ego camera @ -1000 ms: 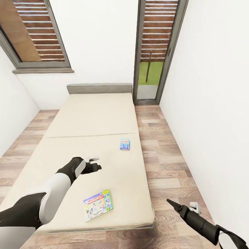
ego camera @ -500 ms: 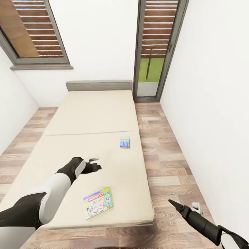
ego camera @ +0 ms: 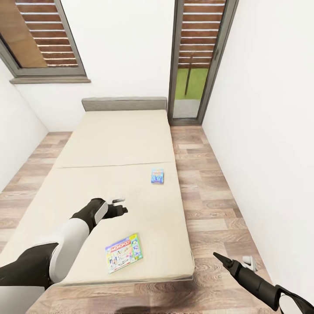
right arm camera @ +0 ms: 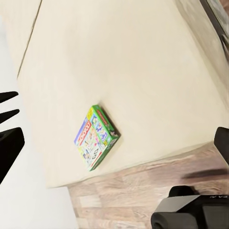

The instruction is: Put all the toys in the child's room - the three board games (two on the bed and one on the table), the two jigsaw puzzles on the table, and the tennis ball on the table - inside the toy box on the table in the child's room.

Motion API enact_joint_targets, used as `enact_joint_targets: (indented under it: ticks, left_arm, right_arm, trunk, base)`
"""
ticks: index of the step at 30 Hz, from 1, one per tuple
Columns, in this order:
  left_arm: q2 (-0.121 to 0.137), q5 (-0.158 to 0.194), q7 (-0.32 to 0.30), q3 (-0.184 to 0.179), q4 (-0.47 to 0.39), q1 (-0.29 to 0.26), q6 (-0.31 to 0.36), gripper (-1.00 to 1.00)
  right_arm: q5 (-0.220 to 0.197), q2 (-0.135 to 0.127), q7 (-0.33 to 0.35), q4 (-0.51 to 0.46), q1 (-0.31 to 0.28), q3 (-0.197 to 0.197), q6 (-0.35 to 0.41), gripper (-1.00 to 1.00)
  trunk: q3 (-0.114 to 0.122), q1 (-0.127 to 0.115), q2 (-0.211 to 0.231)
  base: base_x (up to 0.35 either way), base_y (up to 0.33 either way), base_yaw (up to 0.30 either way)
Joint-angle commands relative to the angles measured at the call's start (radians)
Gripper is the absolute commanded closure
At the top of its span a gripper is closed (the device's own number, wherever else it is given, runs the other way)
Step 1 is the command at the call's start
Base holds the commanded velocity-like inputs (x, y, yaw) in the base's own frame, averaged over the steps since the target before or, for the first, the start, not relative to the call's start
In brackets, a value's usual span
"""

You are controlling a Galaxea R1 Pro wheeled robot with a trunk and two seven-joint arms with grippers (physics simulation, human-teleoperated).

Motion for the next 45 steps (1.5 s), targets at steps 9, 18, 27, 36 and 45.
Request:
enact_joint_targets:
  ticks: [9,18,27,36,45]
  left_arm:
    - [-0.001,0.003,0.0,0.003,-0.002,0.0,0.005,-1.0]
    - [-0.001,0.003,-0.001,0.003,-0.002,0.0,0.003,-1.0]
    - [0.0,0.003,-0.002,0.003,-0.002,0.0,0.002,-1.0]
    - [0.002,0.004,-0.003,0.002,-0.002,0.0,-0.001,-1.0]
    - [0.003,0.003,-0.003,0.003,-0.002,0.0,-0.018,-1.0]
  right_arm:
    - [-0.005,0.0,0.0,0.0,-0.001,-0.002,0.008,-1.0]
    - [-0.005,0.0,0.0,0.001,-0.002,-0.002,0.008,-1.0]
    - [-0.005,0.0,0.0,0.002,-0.002,-0.002,0.008,-1.0]
    - [-0.005,0.0,0.0,0.003,-0.002,-0.002,0.008,-1.0]
    - [-0.005,0.0,0.0,0.003,-0.002,-0.002,0.008,-1.0]
  trunk:
    - [-0.016,0.0,-0.002]
    - [-0.031,0.0,-0.002]
    - [-0.046,0.0,-0.002]
    - [-0.06,0.0,-0.002]
    - [-0.075,0.0,-0.002]
  base:
    - [0.0,0.0,0.0]
    - [0.0,0.0,0.0]
    - [0.0,0.0,0.0]
    - [0.0,0.0,0.0]
    - [0.0,0.0,0.0]
